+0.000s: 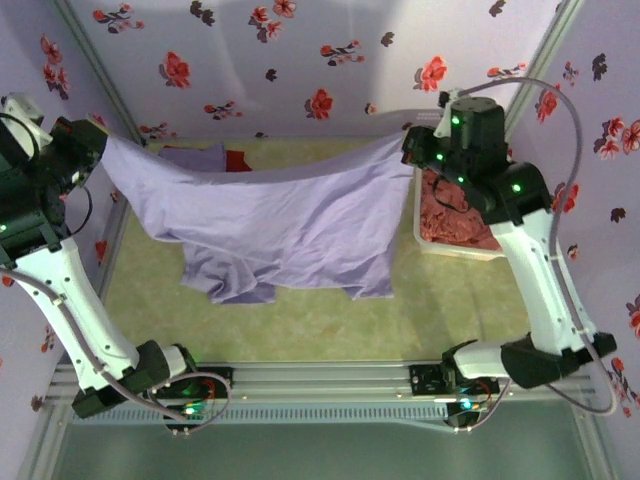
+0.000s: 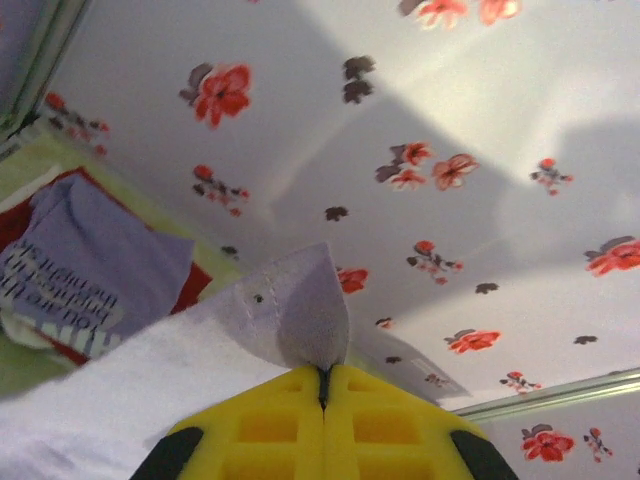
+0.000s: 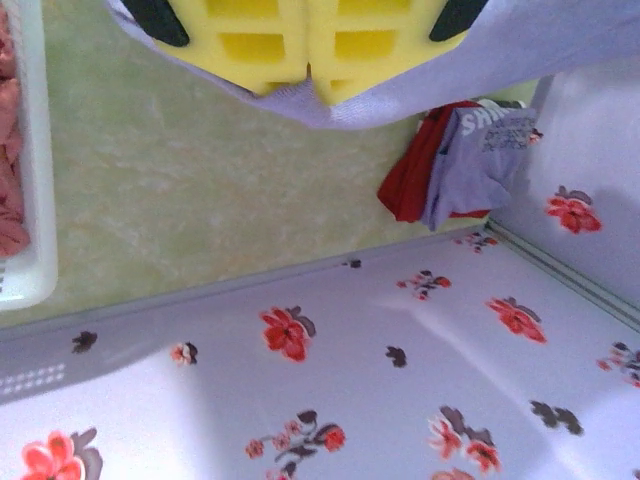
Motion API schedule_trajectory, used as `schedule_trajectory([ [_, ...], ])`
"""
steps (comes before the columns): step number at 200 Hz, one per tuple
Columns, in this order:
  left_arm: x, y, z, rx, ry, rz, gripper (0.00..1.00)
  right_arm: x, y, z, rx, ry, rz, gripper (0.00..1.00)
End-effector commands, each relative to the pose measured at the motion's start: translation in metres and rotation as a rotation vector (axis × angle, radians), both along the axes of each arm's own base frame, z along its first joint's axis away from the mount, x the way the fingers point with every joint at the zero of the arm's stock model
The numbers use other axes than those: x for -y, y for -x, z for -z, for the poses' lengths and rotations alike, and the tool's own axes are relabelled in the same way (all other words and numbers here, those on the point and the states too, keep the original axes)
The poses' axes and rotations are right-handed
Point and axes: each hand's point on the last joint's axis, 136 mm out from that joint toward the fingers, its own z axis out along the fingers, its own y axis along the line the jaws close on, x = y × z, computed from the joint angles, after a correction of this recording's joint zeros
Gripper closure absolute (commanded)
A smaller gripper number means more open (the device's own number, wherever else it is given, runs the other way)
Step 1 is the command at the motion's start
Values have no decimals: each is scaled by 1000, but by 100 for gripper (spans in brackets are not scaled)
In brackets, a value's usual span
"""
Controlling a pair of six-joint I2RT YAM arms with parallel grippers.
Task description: Fold and stack the t-shirts
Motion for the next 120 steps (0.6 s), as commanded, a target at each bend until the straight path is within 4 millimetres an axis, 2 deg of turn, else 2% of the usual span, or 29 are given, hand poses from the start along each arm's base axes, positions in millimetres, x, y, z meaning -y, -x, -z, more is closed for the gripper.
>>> schedule_trajectory([
  [1, 11, 4, -35, 98, 3, 42, 100, 22, 23, -50, 154, -35, 48, 100],
  [35, 22, 0, -89, 261, 75, 118, 100, 35, 49, -94, 286, -90, 55, 100],
  [65, 25, 2, -121, 351, 85, 141, 100, 39, 59, -125, 360, -102, 49, 100],
  [90, 24, -2, -129, 384, 88, 147, 100, 38, 65, -143, 408, -128, 34, 100],
  [120, 28, 0, -130, 409, 100, 172, 100, 30, 71, -147, 419, -175, -15, 100],
])
